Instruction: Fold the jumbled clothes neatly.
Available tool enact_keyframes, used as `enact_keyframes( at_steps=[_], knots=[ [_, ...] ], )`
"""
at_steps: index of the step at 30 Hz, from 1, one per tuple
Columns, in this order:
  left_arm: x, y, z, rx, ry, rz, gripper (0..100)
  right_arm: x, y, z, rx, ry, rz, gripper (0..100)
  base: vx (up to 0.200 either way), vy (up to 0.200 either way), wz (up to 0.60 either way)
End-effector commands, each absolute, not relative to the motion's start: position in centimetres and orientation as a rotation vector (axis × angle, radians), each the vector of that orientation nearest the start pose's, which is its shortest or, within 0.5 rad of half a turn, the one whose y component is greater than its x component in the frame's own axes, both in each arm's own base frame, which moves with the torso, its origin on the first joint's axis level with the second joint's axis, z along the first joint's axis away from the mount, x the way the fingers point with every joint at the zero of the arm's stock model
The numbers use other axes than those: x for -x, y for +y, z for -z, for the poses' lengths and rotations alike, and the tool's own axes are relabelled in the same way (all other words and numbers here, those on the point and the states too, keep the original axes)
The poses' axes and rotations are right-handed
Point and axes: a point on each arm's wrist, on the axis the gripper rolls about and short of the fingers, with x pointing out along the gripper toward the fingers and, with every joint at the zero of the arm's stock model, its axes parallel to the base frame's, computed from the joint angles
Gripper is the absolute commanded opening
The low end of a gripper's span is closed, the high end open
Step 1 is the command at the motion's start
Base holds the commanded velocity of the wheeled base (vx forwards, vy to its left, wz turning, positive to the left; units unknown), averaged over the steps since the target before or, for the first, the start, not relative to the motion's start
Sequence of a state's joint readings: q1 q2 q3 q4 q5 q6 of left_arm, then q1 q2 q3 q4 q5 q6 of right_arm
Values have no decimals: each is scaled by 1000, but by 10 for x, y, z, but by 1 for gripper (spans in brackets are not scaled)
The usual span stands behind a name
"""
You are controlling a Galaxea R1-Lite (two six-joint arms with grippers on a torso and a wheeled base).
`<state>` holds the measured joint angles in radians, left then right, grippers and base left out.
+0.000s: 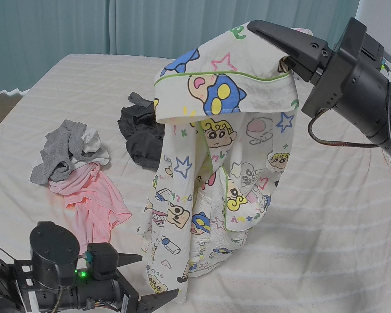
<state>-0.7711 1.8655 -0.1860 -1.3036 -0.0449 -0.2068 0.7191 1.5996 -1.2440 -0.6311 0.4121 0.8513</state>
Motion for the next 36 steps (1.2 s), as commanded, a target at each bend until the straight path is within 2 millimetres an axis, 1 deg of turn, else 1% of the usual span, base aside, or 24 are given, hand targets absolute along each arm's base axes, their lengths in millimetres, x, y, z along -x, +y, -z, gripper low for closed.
enact_keyframes(
  at_steps=[1,5,8,15,16,24,27,30,33,34,35,36],
  knots=[
    [-198,-188,-37,34,502,742,100,-216,202,-337,-795,210,-1182,0,0,0,0],
    [-209,-196,-22,11,489,744,100,-216,202,-337,-795,210,-1182,0,0,0,0],
    [-225,-199,-12,9,466,719,100,-216,202,-340,-796,202,-1185,0,0,0,0],
    [-230,-202,-1,15,445,713,100,-217,203,-340,-796,203,-1186,0,0,0,0],
    [-230,-202,0,16,444,712,0,-217,204,-339,-796,204,-1186,0,0,0,0],
    [-236,-197,-2,30,421,691,0,-217,203,-337,-795,212,-1182,0,0,0,0],
    [-233,-195,-5,32,409,694,0,-216,202,-337,-795,210,-1178,0,0,0,0],
    [-221,-186,-11,19,416,696,0,-217,198,-336,-798,205,-1158,0,0,0,0],
    [-207,-174,-18,-35,407,706,0,-216,191,-334,-801,196,-1117,0,0,0,0],
    [-203,-170,-21,-47,406,704,0,-217,188,-331,-800,196,-1096,0,0,0,0],
    [-202,-169,-22,-47,404,705,0,-216,187,-332,-800,193,-1094,0,0,0,0],
    [-195,-163,-33,-43,384,706,0,-220,179,-328,-795,187,-1052,0,0,0,0]
  ],
)
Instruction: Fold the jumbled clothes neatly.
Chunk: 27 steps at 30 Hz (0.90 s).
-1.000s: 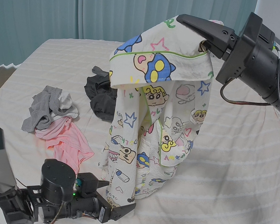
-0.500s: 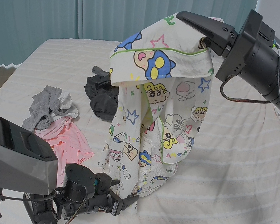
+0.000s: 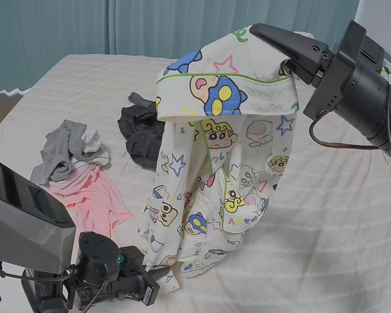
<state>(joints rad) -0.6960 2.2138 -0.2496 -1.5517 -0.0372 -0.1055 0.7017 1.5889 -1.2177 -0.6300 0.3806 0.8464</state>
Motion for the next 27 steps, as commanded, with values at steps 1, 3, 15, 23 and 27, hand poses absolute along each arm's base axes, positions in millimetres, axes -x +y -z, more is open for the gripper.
enact_keyframes(
  at_steps=[1,3,15,23,27],
  knots=[
    [-191,-159,-40,-35,368,704,0,-221,173,-326,-791,179,-1028,0,0,0,0],
    [-187,-152,-49,-26,342,693,0,-224,162,-324,-785,167,-988,0,0,0,0],
    [-195,-118,-130,74,-11,573,0,-220,86,-311,-611,23,-734,0,0,0,0],
    [-209,-119,-214,120,-156,440,0,-190,65,-329,-577,-90,-712,0,0,0,0],
    [-207,-116,-248,136,-184,373,0,-178,56,-336,-563,-137,-695,0,0,0,0]
  ],
)
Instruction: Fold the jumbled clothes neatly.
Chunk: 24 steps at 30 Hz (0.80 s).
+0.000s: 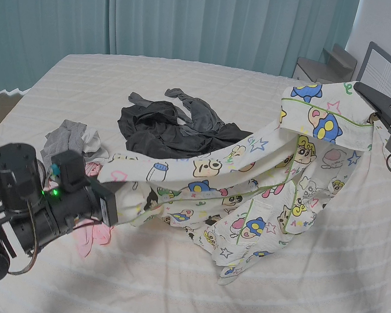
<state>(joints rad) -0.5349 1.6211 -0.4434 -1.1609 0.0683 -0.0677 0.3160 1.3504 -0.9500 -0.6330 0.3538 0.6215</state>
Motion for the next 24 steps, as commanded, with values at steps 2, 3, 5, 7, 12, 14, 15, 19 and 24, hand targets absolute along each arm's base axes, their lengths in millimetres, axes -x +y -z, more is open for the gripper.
enact_keyframes(
  at_steps=[2,3,5,7,12,14,15,19,24],
  knots=[
    [-205,-115,-263,149,-211,351,0,-174,52,-335,-561,-142,-680,0,0,0,0],
    [-204,-113,-271,158,-237,342,0,-171,50,-334,-558,-144,-675,0,0,0,0],
    [-201,-112,-281,163,-270,326,0,-168,49,-333,-545,-150,-666,0,0,0,0],
    [-198,-110,-288,143,-299,308,0,-166,46,-330,-522,-153,-650,0,0,0,0],
    [-184,-111,-291,135,-315,336,0,-165,43,-324,-504,-147,-627,0,0,0,0],
    [-181,-111,-289,136,-310,346,0,-164,42,-323,-503,-150,-620,0,0,0,0],
    [-180,-111,-289,136,-310,349,0,-164,42,-324,-503,-152,-621,0,0,0,0],
    [-175,-112,-280,130,-285,369,0,-161,41,-320,-504,-142,-621,0,0,0,0],
    [-175,-112,-276,132,-268,374,0,-161,41,-319,-503,-140,-623,0,0,0,0]
  ],
)
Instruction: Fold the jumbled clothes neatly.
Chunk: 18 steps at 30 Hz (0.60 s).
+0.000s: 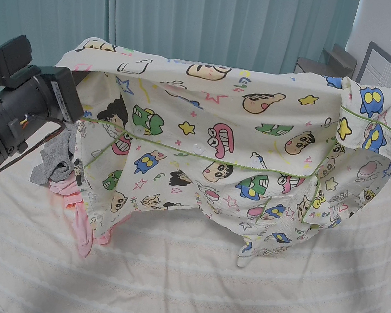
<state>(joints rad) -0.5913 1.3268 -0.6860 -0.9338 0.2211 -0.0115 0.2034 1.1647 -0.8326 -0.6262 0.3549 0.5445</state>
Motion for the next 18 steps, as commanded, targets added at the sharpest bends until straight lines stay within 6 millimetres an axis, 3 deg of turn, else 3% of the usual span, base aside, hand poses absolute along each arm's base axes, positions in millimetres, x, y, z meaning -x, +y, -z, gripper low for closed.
enact_keyframes(
  at_steps=[1,3,15,18],
  knots=[
    [-175,-112,-276,135,-267,374,0,-161,41,-319,-503,-142,-623,0,0,0,0],
    [-175,-112,-276,137,-267,374,0,-160,41,-319,-504,-140,-628,0,0,0,0],
    [-172,-110,-272,214,-241,385,0,-156,42,-320,-516,-140,-643,0,-200,0,0],
    [-170,-110,-269,212,-234,390,0,-155,42,-319,-516,-139,-642,0,0,0,0]
  ],
)
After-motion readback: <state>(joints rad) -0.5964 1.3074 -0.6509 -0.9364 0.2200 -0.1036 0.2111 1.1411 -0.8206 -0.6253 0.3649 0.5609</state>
